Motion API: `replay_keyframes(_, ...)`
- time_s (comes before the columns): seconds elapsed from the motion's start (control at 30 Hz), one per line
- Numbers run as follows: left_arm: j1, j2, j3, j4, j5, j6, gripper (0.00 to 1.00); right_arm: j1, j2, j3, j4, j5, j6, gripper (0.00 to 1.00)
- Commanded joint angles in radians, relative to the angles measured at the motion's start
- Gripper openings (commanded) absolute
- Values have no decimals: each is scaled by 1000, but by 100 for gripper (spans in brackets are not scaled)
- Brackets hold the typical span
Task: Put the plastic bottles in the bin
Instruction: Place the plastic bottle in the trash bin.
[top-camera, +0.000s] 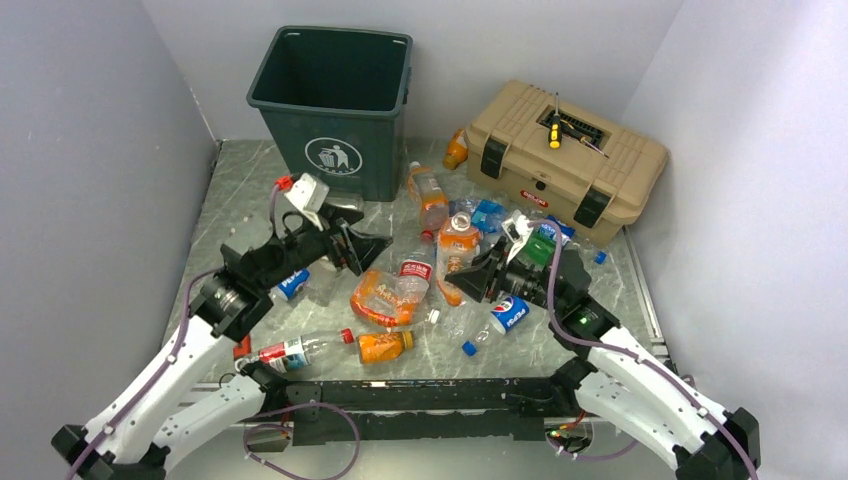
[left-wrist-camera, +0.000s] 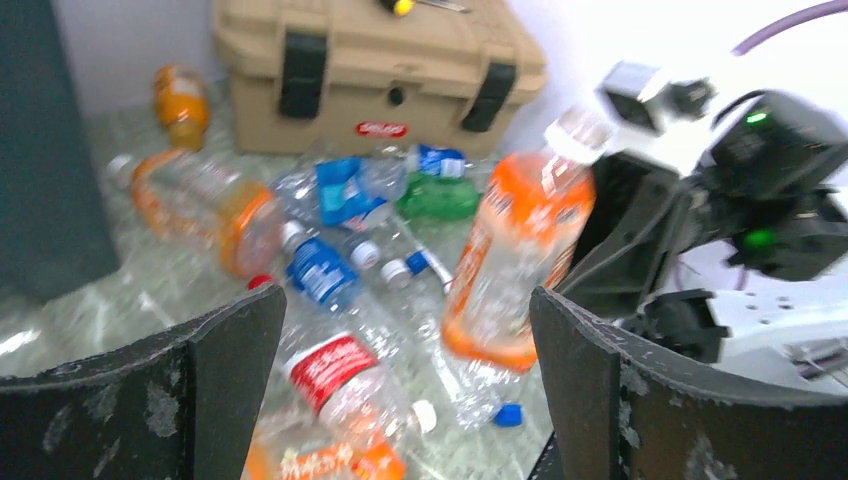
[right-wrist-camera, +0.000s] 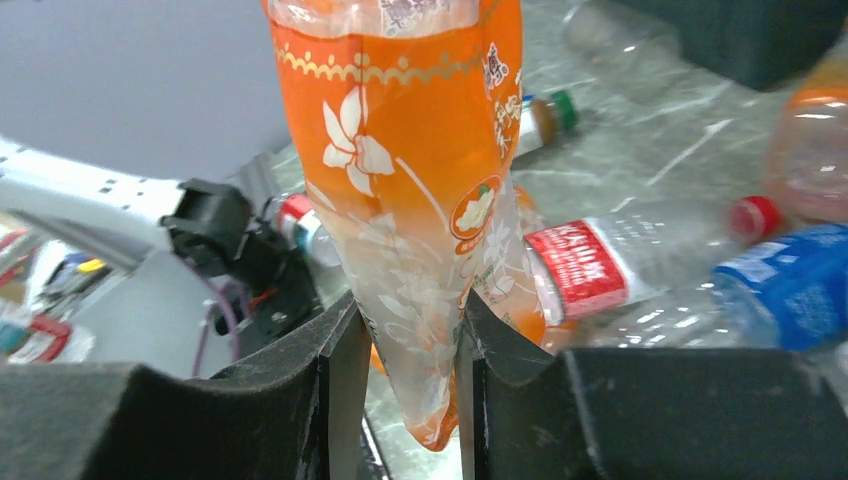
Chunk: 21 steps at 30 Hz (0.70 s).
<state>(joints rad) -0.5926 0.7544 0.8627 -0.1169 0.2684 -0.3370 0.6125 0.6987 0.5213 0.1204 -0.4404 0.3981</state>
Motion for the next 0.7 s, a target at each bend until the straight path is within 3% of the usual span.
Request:
replay_keyframes(0.0, -4, 104, 129, 98, 231, -27, 97, 12, 14, -54, 346, -172, 145, 0)
replay_keyframes(0.33, -12, 308, 207, 281, 541, -148, 91, 73, 90, -51, 432, -227, 179, 0)
replay_keyframes(0.67, -117, 325, 253, 195, 488, 6, 87, 112, 157, 3, 344, -228, 145, 0)
